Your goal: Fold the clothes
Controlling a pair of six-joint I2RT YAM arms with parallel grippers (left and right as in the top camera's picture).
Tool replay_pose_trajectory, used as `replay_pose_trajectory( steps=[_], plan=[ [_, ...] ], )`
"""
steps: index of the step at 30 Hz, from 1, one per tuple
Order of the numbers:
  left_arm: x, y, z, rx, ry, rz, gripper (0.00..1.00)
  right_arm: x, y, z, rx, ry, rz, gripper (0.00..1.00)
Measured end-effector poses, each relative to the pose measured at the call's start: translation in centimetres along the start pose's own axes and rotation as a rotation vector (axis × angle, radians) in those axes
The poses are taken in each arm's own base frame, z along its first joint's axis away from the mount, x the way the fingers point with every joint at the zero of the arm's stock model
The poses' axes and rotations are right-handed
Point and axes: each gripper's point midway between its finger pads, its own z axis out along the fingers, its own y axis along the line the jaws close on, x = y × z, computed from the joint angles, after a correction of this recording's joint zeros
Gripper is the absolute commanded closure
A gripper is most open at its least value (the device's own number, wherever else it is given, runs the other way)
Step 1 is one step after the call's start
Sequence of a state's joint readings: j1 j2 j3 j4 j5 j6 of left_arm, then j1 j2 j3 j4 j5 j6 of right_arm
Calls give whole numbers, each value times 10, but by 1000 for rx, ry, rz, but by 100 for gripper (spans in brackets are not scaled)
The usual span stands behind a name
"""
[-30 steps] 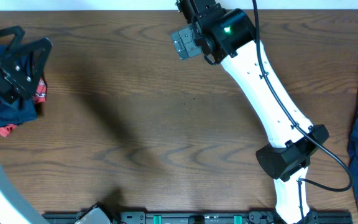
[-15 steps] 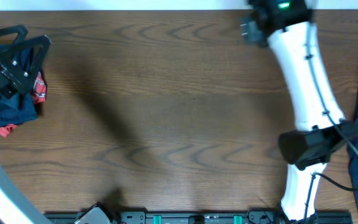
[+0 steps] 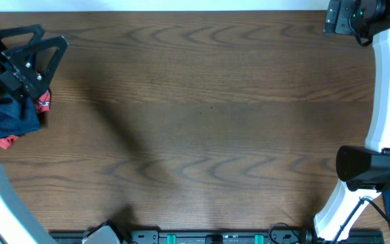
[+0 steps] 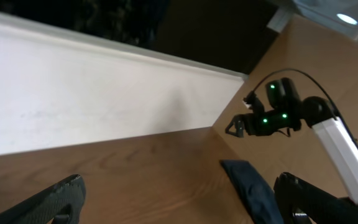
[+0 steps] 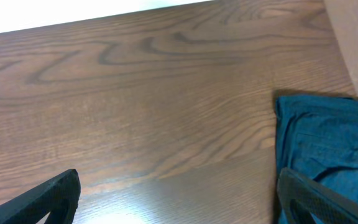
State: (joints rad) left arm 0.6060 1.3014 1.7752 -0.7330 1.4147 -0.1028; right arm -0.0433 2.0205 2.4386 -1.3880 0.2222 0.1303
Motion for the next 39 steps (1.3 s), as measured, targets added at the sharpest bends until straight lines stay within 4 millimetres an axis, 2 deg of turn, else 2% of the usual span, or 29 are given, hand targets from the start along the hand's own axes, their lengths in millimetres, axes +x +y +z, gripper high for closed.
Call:
replay_pose_trajectory(
  steps=[2,5,9,14,19,24,27,35,39],
  plan=[
    [4,13,0,-74,0,-54,2,0,0,0,-7,1,2,1],
    [16,51,-7,-304,3,-162,2,0,1,1,-19,4,6,1],
    [33,96,-26,-605,25,-219,2,0,1,1,-23,4,7,1],
    [40,121,-39,-828,57,-171,0,0,2,1,-27,5,7,1],
    [51,121,-29,-878,133,-108,1,0,2,1,-27,5,7,1],
    [65,106,-2,-818,210,-64,2,0,2,1,-27,5,7,1],
    [80,94,11,-778,272,-65,2,0,2,1,-27,5,7,1],
    [110,77,19,-741,383,-119,2,0,2,1,-27,5,7,1],
    [110,74,23,-718,373,-143,2,0,2,1,-27,5,6,1]
  ],
)
